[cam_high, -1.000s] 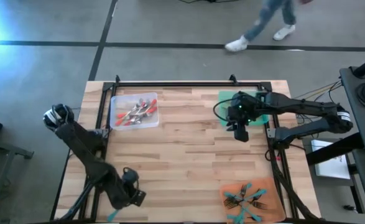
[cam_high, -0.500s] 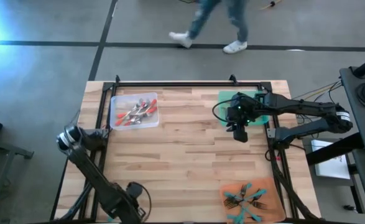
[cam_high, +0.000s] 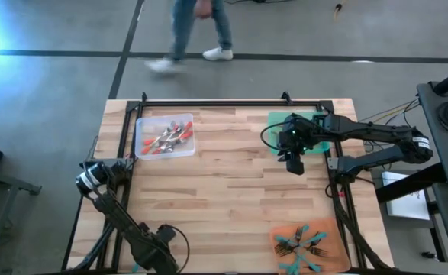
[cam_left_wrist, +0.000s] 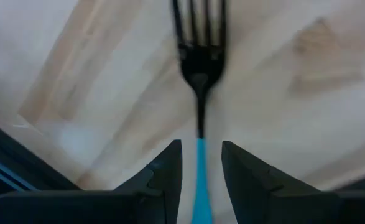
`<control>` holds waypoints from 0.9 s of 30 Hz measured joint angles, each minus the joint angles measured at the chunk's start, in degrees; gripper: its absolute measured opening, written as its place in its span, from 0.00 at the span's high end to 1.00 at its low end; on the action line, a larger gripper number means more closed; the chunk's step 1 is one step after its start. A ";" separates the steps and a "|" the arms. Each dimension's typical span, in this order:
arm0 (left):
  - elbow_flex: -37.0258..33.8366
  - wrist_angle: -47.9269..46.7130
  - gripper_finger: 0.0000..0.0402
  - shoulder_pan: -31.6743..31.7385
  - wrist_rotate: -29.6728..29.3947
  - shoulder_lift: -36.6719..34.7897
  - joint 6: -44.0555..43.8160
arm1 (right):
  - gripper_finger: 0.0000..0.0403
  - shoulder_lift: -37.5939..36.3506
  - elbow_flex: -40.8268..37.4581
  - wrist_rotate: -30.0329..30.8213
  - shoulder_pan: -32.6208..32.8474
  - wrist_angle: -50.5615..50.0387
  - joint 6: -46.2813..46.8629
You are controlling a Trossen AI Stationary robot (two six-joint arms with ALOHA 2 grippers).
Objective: Sort silverware by color (type)
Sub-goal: Put the blue fork into the orange bin
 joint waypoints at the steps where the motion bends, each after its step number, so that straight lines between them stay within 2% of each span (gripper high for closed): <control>1: -0.78 0.31 0.76 0.00 -0.02 -0.15 0.00 | 0.74 0.00 0.00 -0.01 0.00 0.01 0.22; 9: -7.77 12.72 0.76 0.04 0.47 -0.97 0.19 | 0.75 0.00 0.00 -0.01 0.00 0.04 0.84; 13: -10.64 15.33 0.77 0.06 1.09 -1.17 -0.19 | 0.74 0.00 0.00 0.01 0.00 0.26 0.91; 17: -12.60 16.61 0.84 1.30 4.13 -1.43 -0.20 | 0.75 0.00 0.00 0.07 -0.02 0.26 1.73; 22: -12.73 16.16 0.98 2.62 4.98 -1.60 -0.32 | 0.78 0.00 0.00 0.07 -0.02 0.24 3.07; 27: -12.32 14.81 0.99 3.32 2.55 -3.16 -4.31 | 0.80 0.00 0.00 0.08 -0.02 0.24 3.05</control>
